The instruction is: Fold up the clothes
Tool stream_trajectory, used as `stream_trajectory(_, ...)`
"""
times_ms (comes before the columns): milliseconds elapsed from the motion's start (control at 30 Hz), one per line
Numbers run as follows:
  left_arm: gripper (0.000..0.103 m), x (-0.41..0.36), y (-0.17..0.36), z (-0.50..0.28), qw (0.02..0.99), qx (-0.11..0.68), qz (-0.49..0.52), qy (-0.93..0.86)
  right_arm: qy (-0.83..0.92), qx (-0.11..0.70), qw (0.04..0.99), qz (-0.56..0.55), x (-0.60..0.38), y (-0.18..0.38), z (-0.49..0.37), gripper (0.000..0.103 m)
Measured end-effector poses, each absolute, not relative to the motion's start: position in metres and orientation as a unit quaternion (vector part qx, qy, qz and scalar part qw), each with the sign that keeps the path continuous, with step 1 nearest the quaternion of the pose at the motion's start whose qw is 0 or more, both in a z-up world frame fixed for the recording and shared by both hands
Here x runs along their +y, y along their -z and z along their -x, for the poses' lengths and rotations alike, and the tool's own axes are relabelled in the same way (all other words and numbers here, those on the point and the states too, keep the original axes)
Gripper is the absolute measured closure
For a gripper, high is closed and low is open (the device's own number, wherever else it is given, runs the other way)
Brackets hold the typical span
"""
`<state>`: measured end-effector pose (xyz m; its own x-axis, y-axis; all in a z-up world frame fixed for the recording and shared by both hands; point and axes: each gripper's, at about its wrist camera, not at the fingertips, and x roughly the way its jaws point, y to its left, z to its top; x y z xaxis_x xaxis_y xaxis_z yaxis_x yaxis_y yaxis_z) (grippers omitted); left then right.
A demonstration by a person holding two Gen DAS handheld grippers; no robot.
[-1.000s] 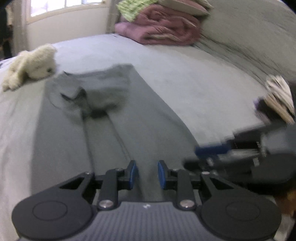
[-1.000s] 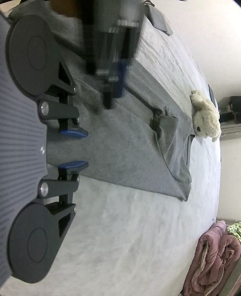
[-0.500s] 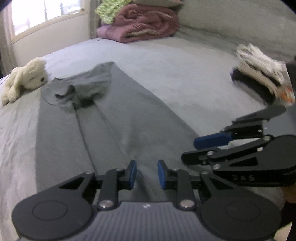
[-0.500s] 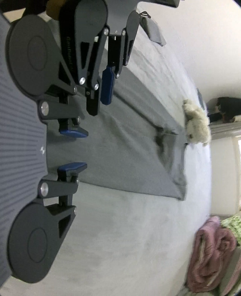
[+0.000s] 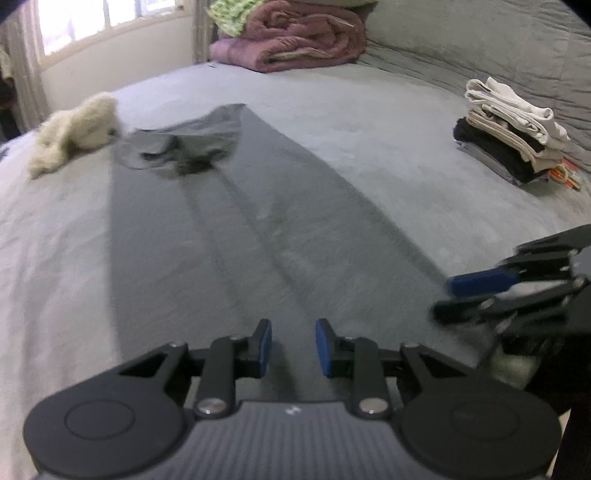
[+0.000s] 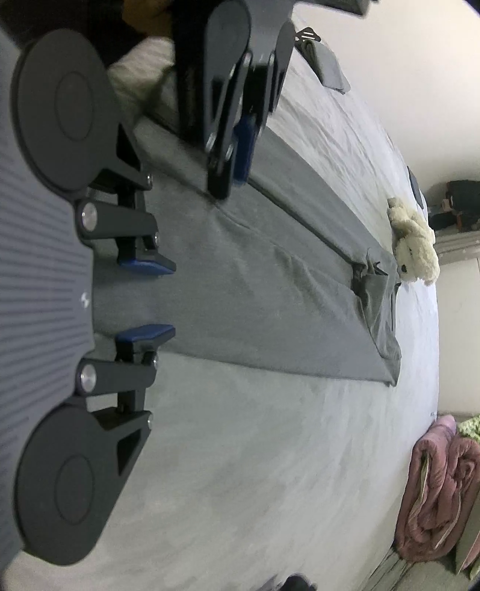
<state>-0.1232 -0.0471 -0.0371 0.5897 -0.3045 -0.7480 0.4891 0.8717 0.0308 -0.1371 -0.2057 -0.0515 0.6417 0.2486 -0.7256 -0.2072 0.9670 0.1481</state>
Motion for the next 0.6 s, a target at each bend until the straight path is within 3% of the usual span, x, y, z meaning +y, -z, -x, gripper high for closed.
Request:
stream_trajectory(267,0.069,0.031,0.02,0.138,0.891,0.428,-0.048,0.147,-0.09,0.417,0.897,-0.116,-0.234,0.042,0.15,0.064)
stream_trajectory(467,0.067,0.069,0.036,0.142,0.871,0.471,0.043,0.128,-0.082,0.433,0.879,-0.183,-0.247,0.047,0.157,0.063)
stream_trajectory(600,0.058,0.072,0.043,0.149,0.863,0.48,0.073,0.142,-0.081,0.438,0.876,-0.187,-0.247,0.047,0.161,0.063)
